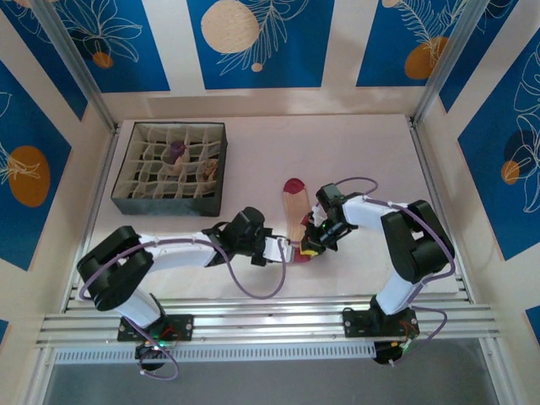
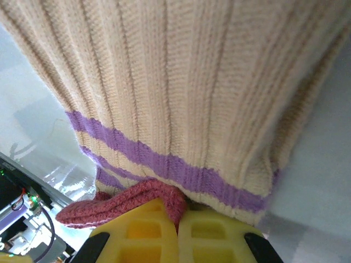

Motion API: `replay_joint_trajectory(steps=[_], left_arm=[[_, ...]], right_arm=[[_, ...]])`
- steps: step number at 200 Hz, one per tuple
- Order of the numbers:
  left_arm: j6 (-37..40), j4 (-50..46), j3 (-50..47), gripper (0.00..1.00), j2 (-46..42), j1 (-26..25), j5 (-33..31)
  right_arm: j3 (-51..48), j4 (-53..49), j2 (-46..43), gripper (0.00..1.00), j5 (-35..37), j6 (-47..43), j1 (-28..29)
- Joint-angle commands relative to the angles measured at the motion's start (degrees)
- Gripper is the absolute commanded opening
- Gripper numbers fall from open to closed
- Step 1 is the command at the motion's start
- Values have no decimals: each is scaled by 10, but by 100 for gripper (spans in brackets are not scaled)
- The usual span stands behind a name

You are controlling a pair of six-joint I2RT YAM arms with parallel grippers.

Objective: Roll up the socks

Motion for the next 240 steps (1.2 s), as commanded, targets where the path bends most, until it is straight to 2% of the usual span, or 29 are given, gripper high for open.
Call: replay_joint_trajectory(steps=[1,25,59,113,151,185,208,240], left_arm=[[63,29,0,22,25,-22,-44],[73,43,-5,16,37,-40,-63],[81,53,-12,16,45,-55,-71],[80,54,-14,39,61,-72,-97],[80,6,18,48,97,-82,-131],[60,16,33,52,133,-82,-173],[43,-25,61,47,155,-77,-179],[-1,-109,102,25,165,-45,-109]], right_arm=[[3,-44,29,0,15,-19,-3],[7,-49,36,0,12,-22,-4],[10,-54,37,0,11,-24,-4],[19,-64,40,0,3,-30,-7],[3,-41,44,0,-18,-27,-5],[8,-47,61,0,-27,-32,2],[12,-47,56,0,-30,-30,5],[15,-49,42,0,-33,-35,6]])
